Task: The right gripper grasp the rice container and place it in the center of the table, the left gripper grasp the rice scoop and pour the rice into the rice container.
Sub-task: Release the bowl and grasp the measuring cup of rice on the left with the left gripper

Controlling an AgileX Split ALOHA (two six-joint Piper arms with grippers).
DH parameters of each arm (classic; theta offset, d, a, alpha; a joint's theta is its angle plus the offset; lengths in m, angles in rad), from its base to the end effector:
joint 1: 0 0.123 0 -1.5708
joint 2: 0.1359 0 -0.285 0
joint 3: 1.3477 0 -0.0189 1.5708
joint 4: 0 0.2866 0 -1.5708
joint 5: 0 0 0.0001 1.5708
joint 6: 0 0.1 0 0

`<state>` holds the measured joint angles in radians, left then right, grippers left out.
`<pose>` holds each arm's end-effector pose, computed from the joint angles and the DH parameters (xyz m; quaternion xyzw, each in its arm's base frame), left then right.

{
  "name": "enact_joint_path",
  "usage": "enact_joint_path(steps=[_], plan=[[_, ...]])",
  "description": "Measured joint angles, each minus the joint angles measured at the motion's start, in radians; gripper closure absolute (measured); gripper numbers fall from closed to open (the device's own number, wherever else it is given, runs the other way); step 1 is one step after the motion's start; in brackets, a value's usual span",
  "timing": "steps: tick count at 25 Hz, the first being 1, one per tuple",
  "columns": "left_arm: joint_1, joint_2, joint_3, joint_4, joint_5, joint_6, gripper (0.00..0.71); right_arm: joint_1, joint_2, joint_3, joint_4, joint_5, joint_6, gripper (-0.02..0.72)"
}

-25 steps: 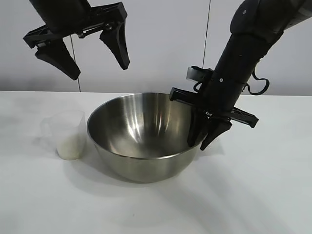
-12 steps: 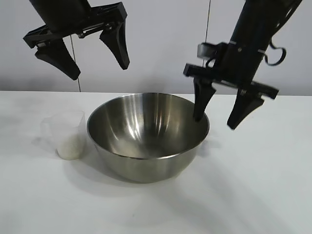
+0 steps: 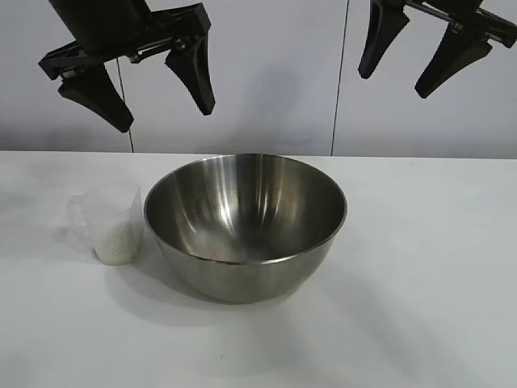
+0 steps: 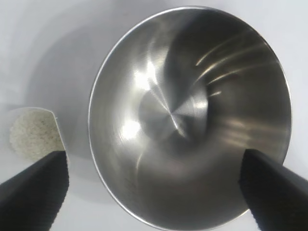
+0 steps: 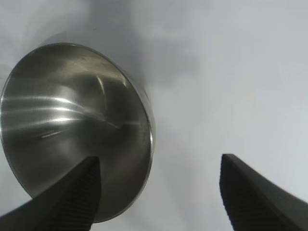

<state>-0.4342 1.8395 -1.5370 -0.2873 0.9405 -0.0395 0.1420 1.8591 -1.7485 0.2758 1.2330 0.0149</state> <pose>0.3869 -0.2047 0.2539 0.1323 0.9612 -0.1748 0.1676 0.4272 0.0870 0.3034 -0.0375 0.9779 0.1470 0.1440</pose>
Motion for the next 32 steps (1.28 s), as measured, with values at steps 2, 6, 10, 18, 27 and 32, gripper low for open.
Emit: enact_joint_path(steps=[2, 6, 10, 18, 27, 32], plan=[[0.000, 0.000, 0.000, 0.000, 0.000, 0.000, 0.016, 0.000, 0.000, 0.000, -0.005, 0.001, 0.000, 0.219], [0.000, 0.000, 0.000, 0.000, -0.001, 0.000, 0.016, 0.000, 0.000, 0.000, -0.024, 0.001, 0.000, 0.219], [0.000, 0.000, 0.000, 0.000, -0.003, 0.000, 0.016, 0.000, 0.000, 0.000, -0.031, 0.001, 0.000, 0.219], [0.000, 0.000, 0.000, 0.000, -0.020, -0.001, 0.016, 0.000, 0.000, 0.000, -0.035, 0.001, 0.000, 0.219], [0.000, 0.000, 0.000, -0.011, -0.038, -0.003, 0.016, 0.000, 0.000, 0.000, -0.038, 0.001, 0.000, 0.219], [0.000, 0.000, 0.000, 0.028, -0.011, 0.031, 0.016, 0.000, 0.000, 0.000, -0.038, 0.001, -0.001, 0.219]])
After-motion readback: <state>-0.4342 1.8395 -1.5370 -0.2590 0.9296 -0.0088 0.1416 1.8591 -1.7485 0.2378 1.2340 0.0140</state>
